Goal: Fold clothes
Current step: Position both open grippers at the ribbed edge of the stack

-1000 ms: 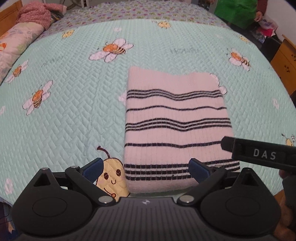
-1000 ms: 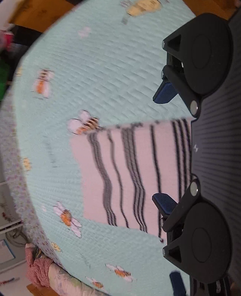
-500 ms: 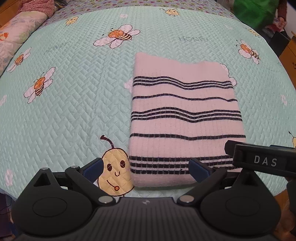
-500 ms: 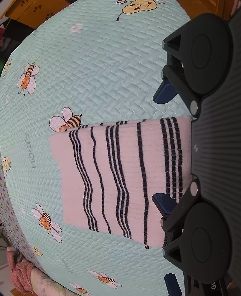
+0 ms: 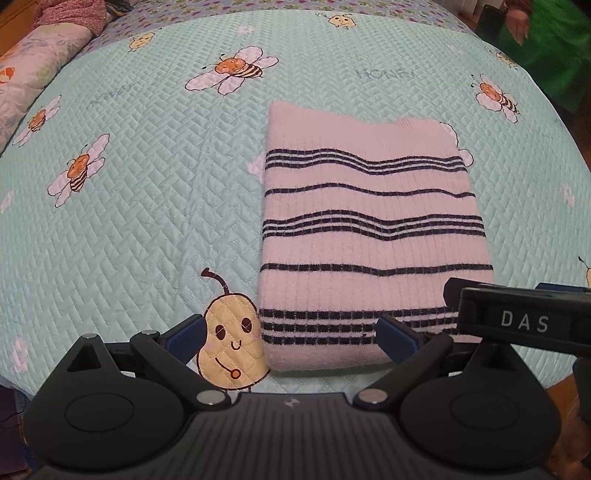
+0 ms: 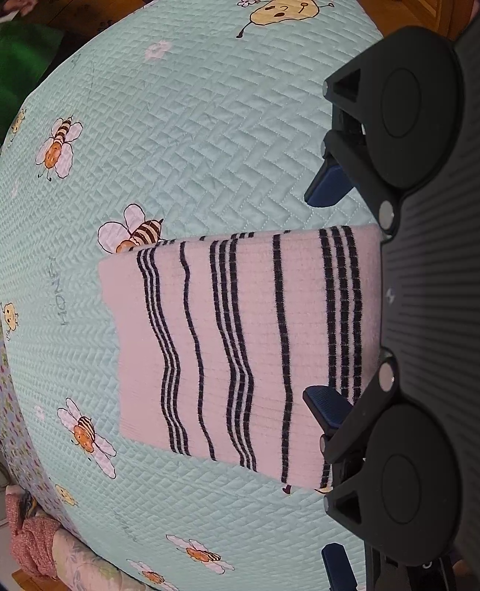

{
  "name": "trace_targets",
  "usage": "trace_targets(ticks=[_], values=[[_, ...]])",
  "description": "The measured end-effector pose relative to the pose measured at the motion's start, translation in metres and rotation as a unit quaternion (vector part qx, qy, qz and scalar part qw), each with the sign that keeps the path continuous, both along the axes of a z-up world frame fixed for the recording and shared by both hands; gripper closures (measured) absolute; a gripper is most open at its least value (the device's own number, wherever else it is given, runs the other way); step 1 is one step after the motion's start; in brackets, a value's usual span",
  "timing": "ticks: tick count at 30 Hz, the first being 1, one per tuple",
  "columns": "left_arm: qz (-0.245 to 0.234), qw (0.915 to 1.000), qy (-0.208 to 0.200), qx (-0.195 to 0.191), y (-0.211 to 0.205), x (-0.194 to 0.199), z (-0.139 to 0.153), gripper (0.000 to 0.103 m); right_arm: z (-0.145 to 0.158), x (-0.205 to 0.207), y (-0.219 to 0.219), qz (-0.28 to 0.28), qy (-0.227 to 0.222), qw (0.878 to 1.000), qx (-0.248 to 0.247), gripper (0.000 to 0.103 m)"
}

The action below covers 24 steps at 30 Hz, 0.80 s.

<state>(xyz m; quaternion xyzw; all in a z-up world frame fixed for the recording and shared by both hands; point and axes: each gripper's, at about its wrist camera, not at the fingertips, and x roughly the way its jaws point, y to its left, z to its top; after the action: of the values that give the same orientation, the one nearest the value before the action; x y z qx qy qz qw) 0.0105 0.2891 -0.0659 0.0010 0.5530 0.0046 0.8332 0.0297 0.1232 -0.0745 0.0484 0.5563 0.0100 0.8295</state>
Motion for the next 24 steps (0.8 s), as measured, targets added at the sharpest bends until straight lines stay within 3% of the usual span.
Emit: trace_targets(ticks=[15, 24], values=[[0.000, 1.0000, 0.004, 0.003, 0.000, 0.002, -0.004, 0.003, -0.004, 0.002, -0.003, -0.006, 0.009, 1.000, 0.015, 0.001], [0.016, 0.9997, -0.006, -0.016, 0.012, 0.008, -0.002, 0.003, -0.003, 0.009, -0.015, -0.014, 0.005, 0.999, 0.052, 0.001]])
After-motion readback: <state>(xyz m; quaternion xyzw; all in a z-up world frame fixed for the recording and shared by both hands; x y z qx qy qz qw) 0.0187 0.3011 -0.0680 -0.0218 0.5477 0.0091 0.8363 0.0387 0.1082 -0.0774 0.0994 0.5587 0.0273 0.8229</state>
